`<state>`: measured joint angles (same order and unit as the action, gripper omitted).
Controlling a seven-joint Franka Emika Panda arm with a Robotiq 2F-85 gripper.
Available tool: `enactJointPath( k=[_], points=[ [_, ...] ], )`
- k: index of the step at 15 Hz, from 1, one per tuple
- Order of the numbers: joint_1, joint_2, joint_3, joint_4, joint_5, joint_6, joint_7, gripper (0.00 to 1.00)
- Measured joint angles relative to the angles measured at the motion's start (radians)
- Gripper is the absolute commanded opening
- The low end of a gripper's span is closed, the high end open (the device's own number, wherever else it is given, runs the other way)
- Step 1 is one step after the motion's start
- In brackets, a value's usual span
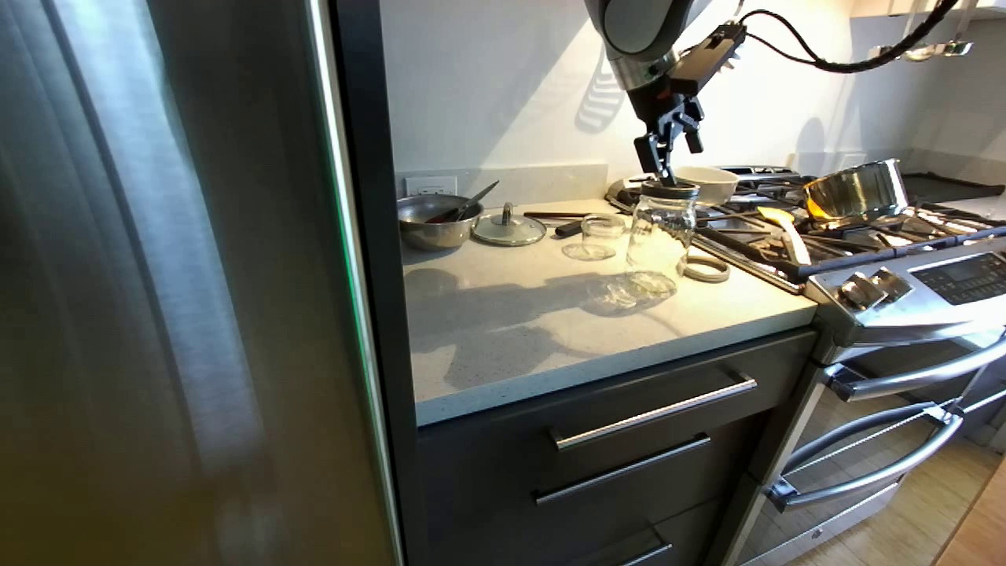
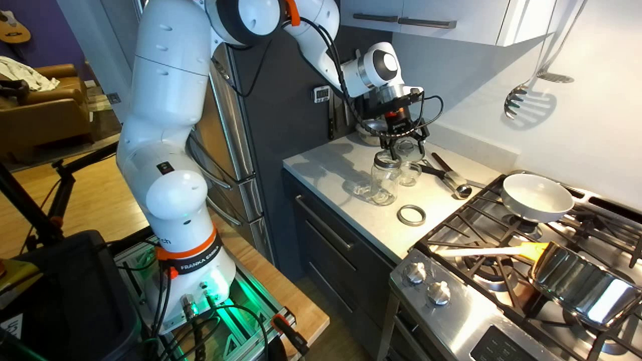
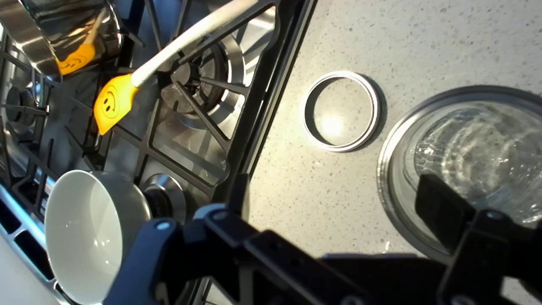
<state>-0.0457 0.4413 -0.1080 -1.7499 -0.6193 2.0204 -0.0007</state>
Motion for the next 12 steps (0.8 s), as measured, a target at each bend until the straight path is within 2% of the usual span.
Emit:
enactJointPath(
  k=[12],
  points=[
    [0.005, -0.022, 0.016, -0.023, 0.022, -0.016, -0.004, 1.00]
  ],
)
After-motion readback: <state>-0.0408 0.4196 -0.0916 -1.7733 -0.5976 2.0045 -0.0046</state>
